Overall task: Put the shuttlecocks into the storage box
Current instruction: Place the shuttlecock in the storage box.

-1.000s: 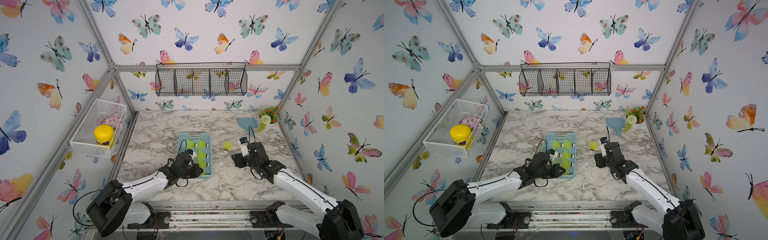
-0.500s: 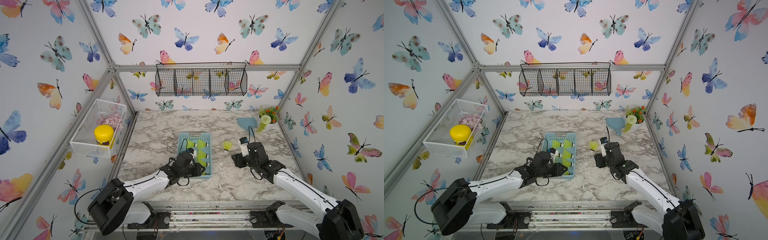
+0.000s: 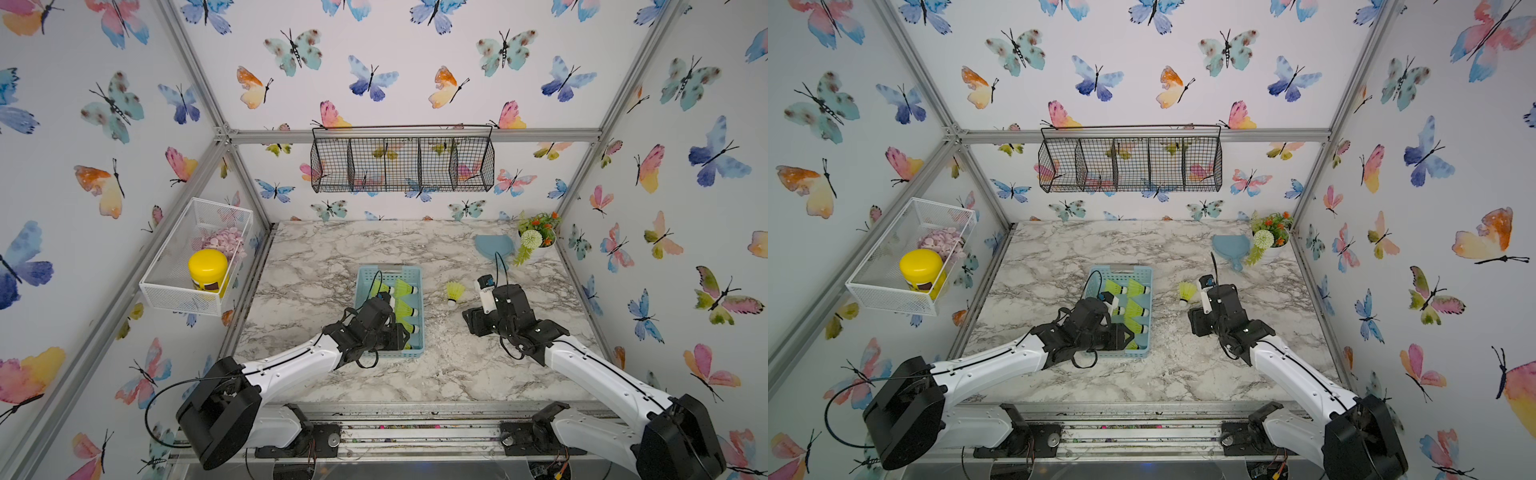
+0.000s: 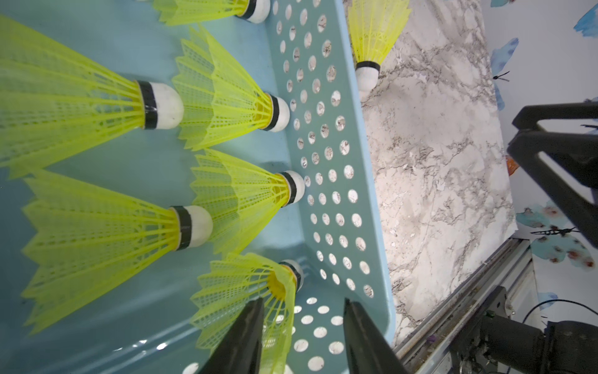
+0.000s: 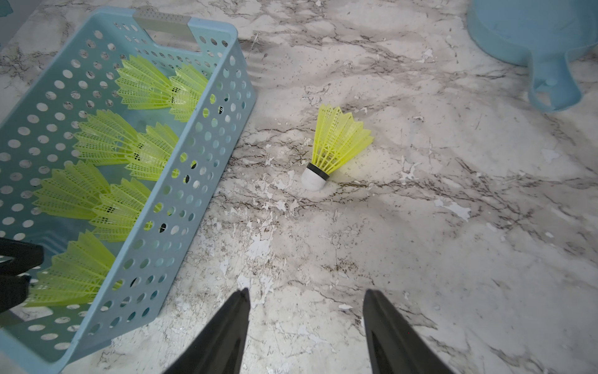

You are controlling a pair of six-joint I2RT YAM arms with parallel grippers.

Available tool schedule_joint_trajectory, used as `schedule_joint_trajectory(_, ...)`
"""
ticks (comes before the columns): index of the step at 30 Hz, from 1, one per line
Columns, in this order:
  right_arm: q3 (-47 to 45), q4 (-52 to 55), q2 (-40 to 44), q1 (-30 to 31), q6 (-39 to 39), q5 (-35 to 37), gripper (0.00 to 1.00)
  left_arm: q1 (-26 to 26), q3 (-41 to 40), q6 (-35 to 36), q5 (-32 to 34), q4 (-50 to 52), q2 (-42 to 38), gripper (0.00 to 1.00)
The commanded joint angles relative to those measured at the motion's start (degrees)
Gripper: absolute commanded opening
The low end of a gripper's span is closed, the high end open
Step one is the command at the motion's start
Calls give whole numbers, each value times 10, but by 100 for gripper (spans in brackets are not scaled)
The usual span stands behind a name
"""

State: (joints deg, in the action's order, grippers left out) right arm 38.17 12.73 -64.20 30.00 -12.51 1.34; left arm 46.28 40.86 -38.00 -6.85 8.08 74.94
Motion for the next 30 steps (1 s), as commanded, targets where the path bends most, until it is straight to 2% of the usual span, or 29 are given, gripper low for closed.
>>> schedule_joint_trajectory(1, 1, -7, -7, 2, -11, 14, 63, 5, 17, 34, 33, 52, -3, 46)
schedule_joint_trajectory(4, 1, -12, -11, 2, -16, 17, 63, 5, 21, 45, 30, 58, -2, 45)
schedule_joint_trajectory(8, 4, -14, -17, 2, -20, 15, 63, 5, 18, 60, -24, 29, 13, 41)
schedule_joint_trajectory(14, 3, -10, -16, 2, -19, 12, 63, 5, 26, 53, -18, 36, 52, 12)
schedule_joint_trajectory(17, 2, -8, -12, 2, -19, 14, 63, 5, 24, 46, -17, 35, 56, 3)
schedule_joint_trajectory(24, 0, -11, -15, 2, -20, 10, 63, 4, 12, 28, -29, 33, 56, 7)
schedule_joint_trajectory(30, 1, -16, -20, 2, -23, 8, 63, 4, 18, 36, -26, 48, 73, 16)
